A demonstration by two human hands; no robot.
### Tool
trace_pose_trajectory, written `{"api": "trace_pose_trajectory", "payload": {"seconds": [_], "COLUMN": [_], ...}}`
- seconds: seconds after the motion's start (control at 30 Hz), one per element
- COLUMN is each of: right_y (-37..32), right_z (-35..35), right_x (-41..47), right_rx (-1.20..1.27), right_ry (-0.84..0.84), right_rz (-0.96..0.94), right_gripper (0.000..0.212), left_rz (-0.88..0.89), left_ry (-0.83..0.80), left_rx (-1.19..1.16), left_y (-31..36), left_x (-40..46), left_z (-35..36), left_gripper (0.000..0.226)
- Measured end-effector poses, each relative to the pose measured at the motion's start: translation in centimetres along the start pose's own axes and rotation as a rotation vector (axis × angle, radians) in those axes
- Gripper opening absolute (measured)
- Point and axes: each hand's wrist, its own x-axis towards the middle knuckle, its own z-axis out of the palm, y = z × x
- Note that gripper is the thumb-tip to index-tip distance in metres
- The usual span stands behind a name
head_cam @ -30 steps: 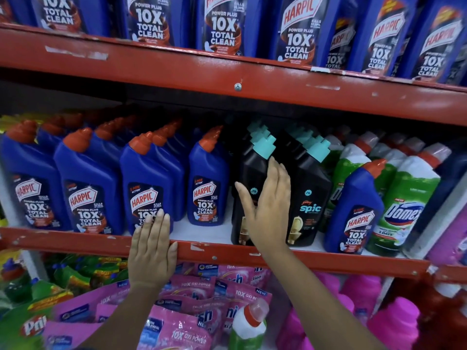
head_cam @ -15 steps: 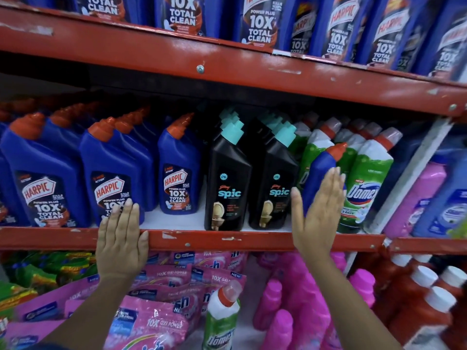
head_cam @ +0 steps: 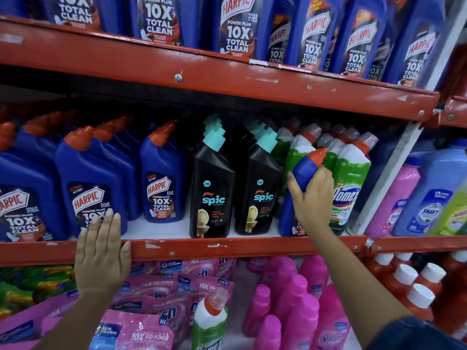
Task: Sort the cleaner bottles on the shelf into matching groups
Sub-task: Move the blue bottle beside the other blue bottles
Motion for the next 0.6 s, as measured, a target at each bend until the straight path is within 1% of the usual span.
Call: {"api": "trace_pose_trajectory", "payload": {"seconds": [0.13,0.27,0.33,0.5,0.6], "right_y": [-0.9,-3.0,-4.3,-7.8,-10.5], "right_z": [-0.8,-2.4,-3.1,-4.5,-4.7], "right_x": [-0.1,0.2,0.1,-2.1,-4.0], "right_rx": [0.049,0.057,0.045,0.100,0.206], "right_ry": [0.046,0.117,0.126,0.066,0.019], "right_rz": [0.027,-0.029,-0.052,-0.091,-0.088], "right_gripper": [0.057,0.056,0.058,0.057,0.049], "left_rz": [-0.004,-0.025,-0.032,-0.003,0.001], "left_ry": [0.000,-0.006,-0.007,0.005,0.010], "left_rx": [0.013,0.032,0.023,0.040,0.042], "left_y": [0.0,0.1,0.1,0.1,0.1], "left_x": [0.1,0.0,0.0,0.0,-0.1], "left_z": [0.1,0.1,0.0,0.1,0.1], "left_gripper": [0.056,0.056,0.057,0.056,0.056]}}
